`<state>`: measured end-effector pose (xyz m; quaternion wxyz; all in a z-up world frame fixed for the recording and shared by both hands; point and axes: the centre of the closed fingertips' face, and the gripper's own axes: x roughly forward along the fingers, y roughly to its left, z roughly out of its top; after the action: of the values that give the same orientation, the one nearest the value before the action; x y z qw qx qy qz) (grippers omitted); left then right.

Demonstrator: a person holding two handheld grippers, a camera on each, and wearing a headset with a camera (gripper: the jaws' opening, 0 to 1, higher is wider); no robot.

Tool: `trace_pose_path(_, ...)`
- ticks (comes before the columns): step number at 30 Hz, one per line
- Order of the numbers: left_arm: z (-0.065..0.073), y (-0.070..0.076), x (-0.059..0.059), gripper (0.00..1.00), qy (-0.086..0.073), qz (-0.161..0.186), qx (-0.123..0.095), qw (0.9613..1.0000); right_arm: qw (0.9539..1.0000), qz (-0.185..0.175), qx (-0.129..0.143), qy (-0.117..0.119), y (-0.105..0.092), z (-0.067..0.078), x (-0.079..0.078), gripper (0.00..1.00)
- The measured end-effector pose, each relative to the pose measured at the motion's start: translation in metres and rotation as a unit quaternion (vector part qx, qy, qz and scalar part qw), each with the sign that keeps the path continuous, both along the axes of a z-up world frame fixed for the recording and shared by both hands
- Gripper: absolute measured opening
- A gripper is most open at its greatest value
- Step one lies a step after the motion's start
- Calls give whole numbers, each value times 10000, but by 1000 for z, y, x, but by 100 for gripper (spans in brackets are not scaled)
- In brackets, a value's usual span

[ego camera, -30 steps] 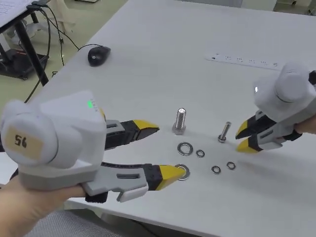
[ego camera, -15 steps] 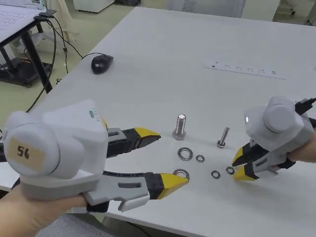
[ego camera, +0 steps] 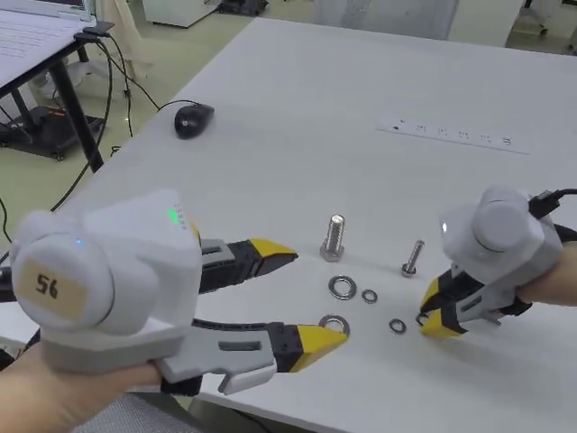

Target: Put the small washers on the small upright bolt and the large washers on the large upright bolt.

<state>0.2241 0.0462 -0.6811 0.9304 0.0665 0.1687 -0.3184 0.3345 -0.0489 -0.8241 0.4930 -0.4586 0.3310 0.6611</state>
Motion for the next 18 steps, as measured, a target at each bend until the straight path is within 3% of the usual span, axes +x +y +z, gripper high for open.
trace_pose_path(18, -2, -2, 3, 49, 27, -44, -1, 10000, 9997, 15, -230, -52, -2, 0, 2, 12)
